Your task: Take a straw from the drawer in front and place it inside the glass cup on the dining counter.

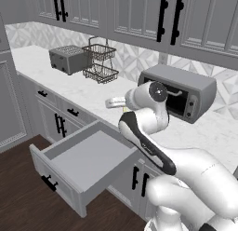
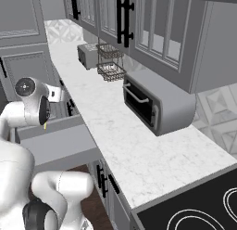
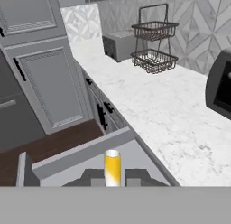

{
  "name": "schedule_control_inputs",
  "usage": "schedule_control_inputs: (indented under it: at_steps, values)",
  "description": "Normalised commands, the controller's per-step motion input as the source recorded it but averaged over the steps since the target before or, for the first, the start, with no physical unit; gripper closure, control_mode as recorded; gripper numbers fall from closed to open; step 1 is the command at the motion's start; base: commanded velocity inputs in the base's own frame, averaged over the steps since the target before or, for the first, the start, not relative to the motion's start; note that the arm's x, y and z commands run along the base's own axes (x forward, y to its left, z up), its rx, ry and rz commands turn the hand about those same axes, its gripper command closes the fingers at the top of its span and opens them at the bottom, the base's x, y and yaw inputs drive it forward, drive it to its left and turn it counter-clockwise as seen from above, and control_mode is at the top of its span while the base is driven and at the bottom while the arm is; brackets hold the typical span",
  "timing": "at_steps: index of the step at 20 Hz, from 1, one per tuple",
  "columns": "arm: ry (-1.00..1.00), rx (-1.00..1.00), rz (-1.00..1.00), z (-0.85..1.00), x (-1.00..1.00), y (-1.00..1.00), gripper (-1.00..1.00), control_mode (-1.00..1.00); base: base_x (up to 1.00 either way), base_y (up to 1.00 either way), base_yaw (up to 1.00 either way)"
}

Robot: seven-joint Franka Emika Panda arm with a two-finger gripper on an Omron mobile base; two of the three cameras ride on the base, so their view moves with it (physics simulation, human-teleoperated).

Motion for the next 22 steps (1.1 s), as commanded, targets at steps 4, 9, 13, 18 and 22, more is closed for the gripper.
schedule_control_inputs:
  at_steps: [4, 9, 13, 18, 22]
  values:
    - [-0.04, -0.06, 0.00, 0.47, -0.70, -0.28, 1.00, -1.00, 0.00, 0.00, 0.00]
    - [0.00, -0.07, 0.00, 0.12, -0.65, -0.17, 1.00, -1.00, 0.00, 0.00, 0.00]
    - [0.00, -0.08, 0.00, 0.00, -0.45, -0.09, 1.00, -1.00, 0.00, 0.00, 0.00]
    - [0.00, -0.02, 0.00, 0.00, -0.23, -0.02, 1.00, 1.00, -0.60, -0.02, 0.00]
    - [0.00, 0.00, 0.00, 0.00, 0.00, 0.00, 1.00, 1.00, -1.00, 0.04, 0.12]
